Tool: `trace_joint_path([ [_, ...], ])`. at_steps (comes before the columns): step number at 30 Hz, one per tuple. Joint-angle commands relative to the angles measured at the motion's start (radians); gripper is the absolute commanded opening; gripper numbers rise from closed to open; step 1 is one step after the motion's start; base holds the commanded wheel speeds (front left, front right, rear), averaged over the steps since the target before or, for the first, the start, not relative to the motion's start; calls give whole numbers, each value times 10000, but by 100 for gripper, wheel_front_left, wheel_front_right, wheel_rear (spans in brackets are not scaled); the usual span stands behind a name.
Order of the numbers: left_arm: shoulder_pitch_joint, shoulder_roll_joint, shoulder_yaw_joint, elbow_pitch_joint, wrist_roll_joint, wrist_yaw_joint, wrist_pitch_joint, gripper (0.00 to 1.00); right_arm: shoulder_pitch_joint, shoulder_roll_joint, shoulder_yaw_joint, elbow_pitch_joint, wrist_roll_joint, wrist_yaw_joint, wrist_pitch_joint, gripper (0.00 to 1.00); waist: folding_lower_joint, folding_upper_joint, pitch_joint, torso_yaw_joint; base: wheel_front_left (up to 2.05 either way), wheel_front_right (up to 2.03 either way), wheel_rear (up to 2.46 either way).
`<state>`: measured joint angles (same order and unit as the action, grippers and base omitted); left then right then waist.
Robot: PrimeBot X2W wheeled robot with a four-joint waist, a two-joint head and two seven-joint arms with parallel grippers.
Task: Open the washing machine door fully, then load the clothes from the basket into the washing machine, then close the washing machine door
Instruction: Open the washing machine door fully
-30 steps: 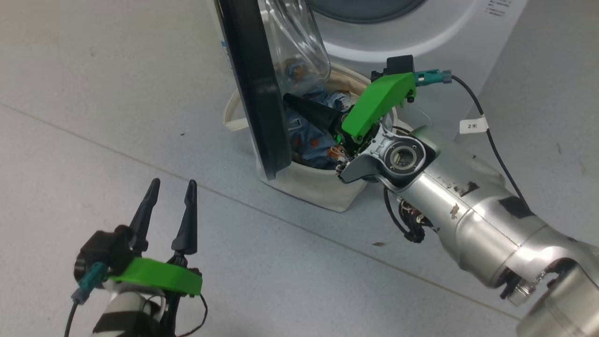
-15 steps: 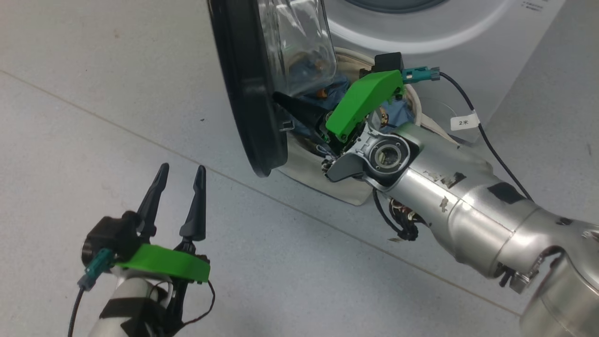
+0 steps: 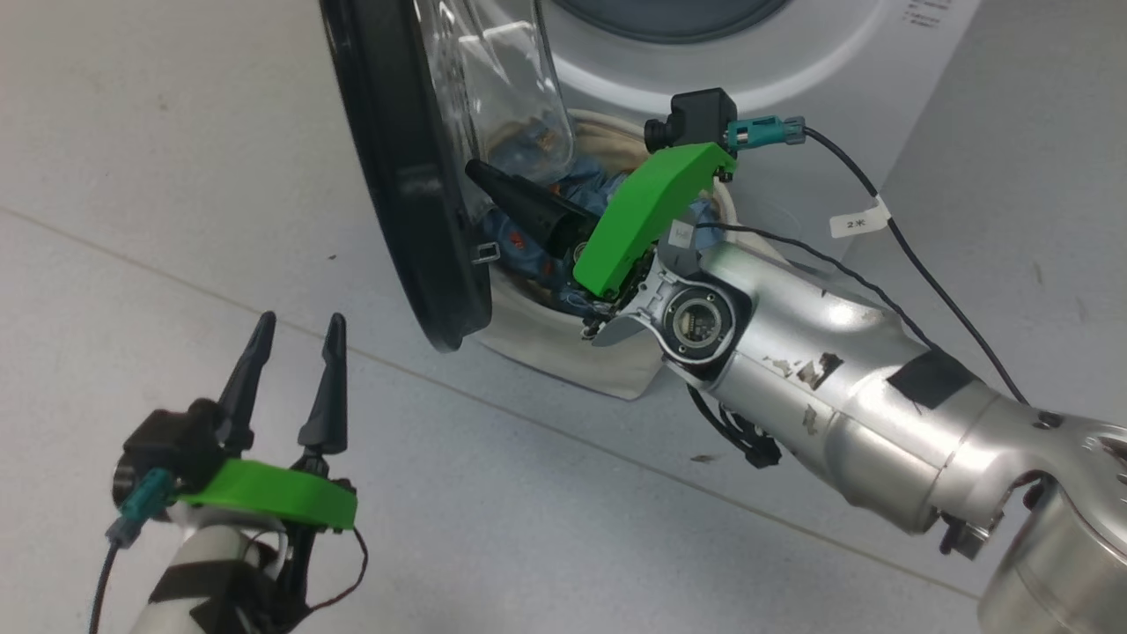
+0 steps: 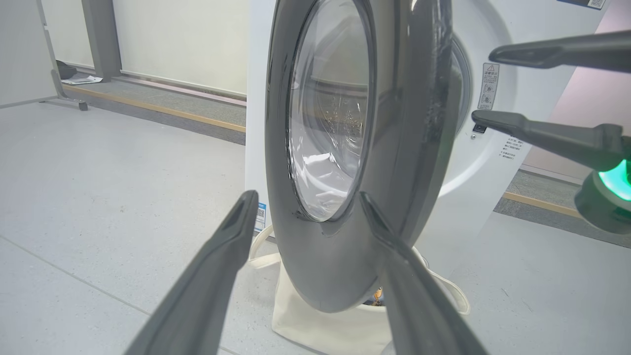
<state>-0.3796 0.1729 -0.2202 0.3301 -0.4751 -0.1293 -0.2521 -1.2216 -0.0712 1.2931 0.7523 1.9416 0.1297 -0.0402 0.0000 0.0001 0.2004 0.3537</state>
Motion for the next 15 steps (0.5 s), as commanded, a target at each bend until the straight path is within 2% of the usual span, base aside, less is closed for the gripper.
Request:
trace_joint_path([
  [1,-297,425,477,-211,-84,-13,-97,100,95,210,-131,-275,-206,10,-262,100,0,-1,-231,-286,0,0,0],
  [6,-177,1044,763,28,-161,-13,-97,100,495,210,-130,-163,-2089,10,-1583,100,0,-1,-576,-1069,0,0,0],
  [10,85,1417,980,147,-203,-13,-97,100,815,207,-175,425,-3462,10,-2158,100,0,-1,-832,-1660,0,0,0],
  [12,237,1553,1078,160,-221,-13,-97,100,891,83,-878,708,-4256,10,-2203,100,0,-1,-923,-1919,0,0,0],
  [15,463,1681,1227,125,-241,-12,-97,100,1443,-219,-2729,722,-6002,10,-2211,100,0,-1,-1063,-2216,0,0,0],
])
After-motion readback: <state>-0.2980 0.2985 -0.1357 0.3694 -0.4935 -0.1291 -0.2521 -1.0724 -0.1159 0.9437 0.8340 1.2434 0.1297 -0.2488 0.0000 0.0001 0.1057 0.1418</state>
